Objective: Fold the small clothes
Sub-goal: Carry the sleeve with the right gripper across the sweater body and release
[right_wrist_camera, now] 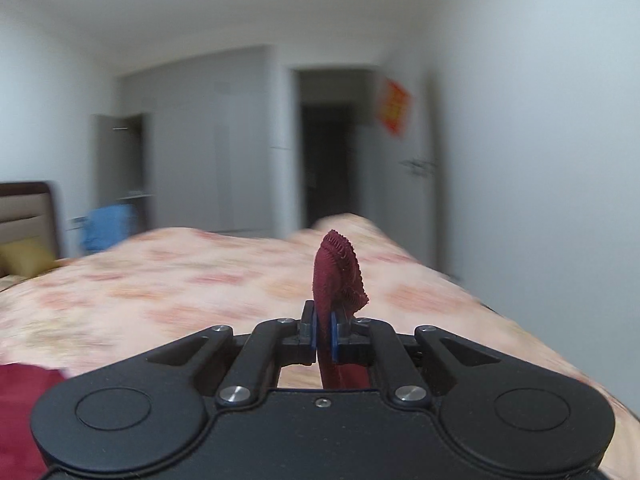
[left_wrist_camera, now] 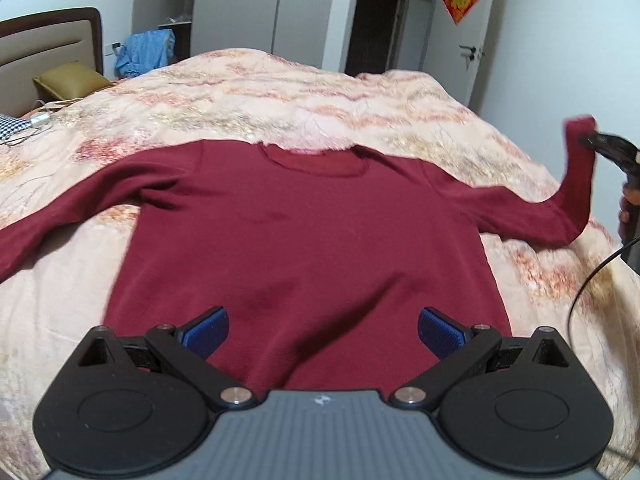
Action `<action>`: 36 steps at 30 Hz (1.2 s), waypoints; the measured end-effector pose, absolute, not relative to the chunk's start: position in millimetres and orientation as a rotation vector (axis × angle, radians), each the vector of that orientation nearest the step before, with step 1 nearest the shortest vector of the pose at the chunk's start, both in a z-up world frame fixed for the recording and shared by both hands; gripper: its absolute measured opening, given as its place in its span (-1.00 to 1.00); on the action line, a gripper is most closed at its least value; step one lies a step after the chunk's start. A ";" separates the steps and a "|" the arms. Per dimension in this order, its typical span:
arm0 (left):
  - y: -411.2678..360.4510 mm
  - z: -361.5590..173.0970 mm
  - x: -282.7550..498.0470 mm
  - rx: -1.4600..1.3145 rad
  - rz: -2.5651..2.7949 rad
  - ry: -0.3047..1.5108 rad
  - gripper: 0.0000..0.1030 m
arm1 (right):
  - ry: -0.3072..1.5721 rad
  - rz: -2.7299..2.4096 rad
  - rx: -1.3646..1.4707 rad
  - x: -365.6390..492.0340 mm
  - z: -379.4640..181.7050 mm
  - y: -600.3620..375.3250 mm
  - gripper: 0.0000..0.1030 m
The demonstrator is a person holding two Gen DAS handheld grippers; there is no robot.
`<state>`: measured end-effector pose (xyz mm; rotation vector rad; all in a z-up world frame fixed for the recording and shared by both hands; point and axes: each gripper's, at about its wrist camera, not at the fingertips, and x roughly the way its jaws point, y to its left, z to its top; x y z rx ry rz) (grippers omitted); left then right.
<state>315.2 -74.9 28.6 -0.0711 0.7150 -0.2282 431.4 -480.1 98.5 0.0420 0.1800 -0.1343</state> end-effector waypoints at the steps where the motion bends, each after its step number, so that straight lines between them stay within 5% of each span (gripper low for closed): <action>1: -70.6 30.2 314.2 -0.074 -0.219 0.708 1.00 | 0.167 -0.087 0.023 434.4 101.9 -458.9 -0.88; 9: -25.2 36.3 302.8 -0.120 -0.110 0.676 1.00 | 0.158 0.199 -0.049 458.6 100.2 -287.8 -0.88; 18: 23.4 33.8 291.6 -0.145 0.010 0.672 1.00 | 0.359 0.389 -0.193 457.5 36.4 -154.4 -0.82; 21: 34.8 32.9 290.6 -0.158 0.041 0.665 1.00 | 0.433 0.452 -0.206 449.3 20.5 -143.6 -0.53; 24: 41.4 31.5 291.7 -0.174 0.065 0.652 1.00 | 0.458 0.489 -0.215 437.5 12.7 -154.8 0.13; 28: 41.8 31.3 299.5 -0.195 0.070 0.626 1.00 | 0.450 0.509 -0.204 415.1 13.7 -196.0 0.69; 31: 34.1 31.7 312.3 -0.199 0.053 0.594 1.00 | 0.443 0.445 -0.202 400.4 13.4 -238.8 0.90; 36: 7.7 23.7 352.0 -0.181 0.021 0.505 1.00 | 0.438 0.226 -0.204 383.6 2.9 -311.5 0.97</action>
